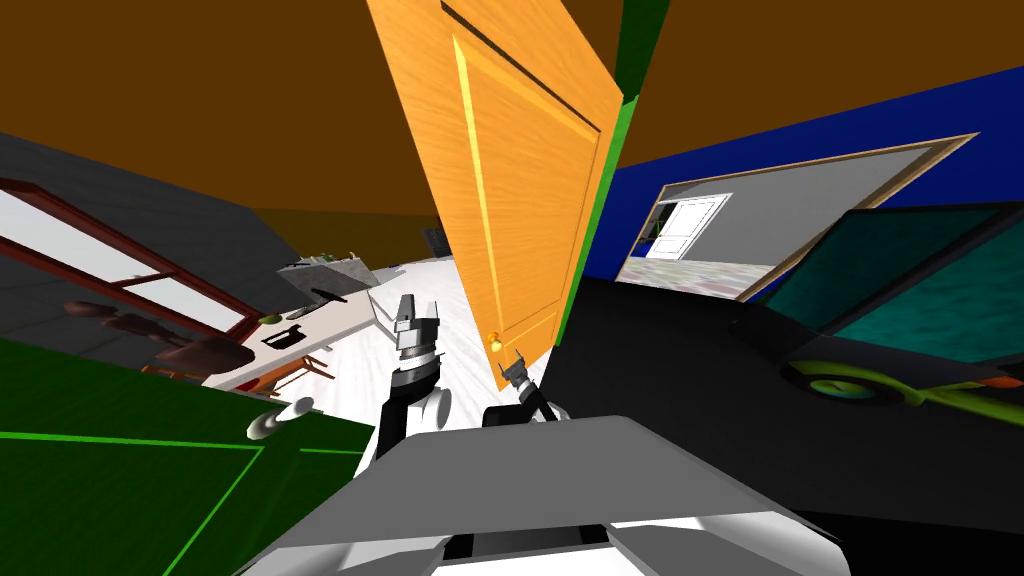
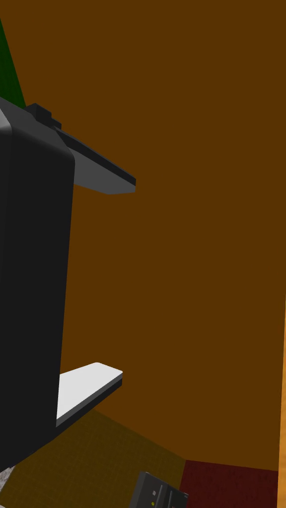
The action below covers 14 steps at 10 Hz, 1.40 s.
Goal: Push the door open
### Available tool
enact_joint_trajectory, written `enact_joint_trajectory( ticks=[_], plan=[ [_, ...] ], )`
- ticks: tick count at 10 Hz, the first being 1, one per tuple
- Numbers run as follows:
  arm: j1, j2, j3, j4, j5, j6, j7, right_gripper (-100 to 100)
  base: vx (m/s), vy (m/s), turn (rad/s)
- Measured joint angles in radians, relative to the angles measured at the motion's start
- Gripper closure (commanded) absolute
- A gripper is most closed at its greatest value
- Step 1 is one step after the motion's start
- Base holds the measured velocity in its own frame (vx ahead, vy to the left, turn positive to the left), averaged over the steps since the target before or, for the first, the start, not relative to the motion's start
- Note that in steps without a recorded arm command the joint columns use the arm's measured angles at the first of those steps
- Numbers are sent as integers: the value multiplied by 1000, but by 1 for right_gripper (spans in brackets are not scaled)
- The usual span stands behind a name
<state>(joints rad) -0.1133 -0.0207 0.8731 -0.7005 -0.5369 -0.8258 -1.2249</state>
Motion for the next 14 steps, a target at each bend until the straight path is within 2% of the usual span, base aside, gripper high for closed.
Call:
enact_joint_trajectory(
  ticks=[2, 4, 5, 10, 11, 12, 13, 14],
  plan=[
    [-10, 9, -4, 10, -2, -3, -5, -100, 157, 105, 17],
    [-10, 35, -7, 17, -4, -4, -8, -100, 102, 79, 5],
    [-11, 37, -7, 16, -4, -4, -8, 100, -10, -9, -4],
    [-10, 35, -7, 17, -4, -4, -8, 100, -13, -11, 1],
    [-10, 35, -7, 17, -4, -4, -8, -100, -50, -5, -40],
    [-8, 15, -10, 2, -7, 4, -6, -100, -163, -53, -77],
    [-10, 1, -10, 10, -10, 0, -8, -100, -229, -55, -66],
    [-6, -4, -11, 10, -13, -6, -9, -100, -225, -60, -91]
  ],
)
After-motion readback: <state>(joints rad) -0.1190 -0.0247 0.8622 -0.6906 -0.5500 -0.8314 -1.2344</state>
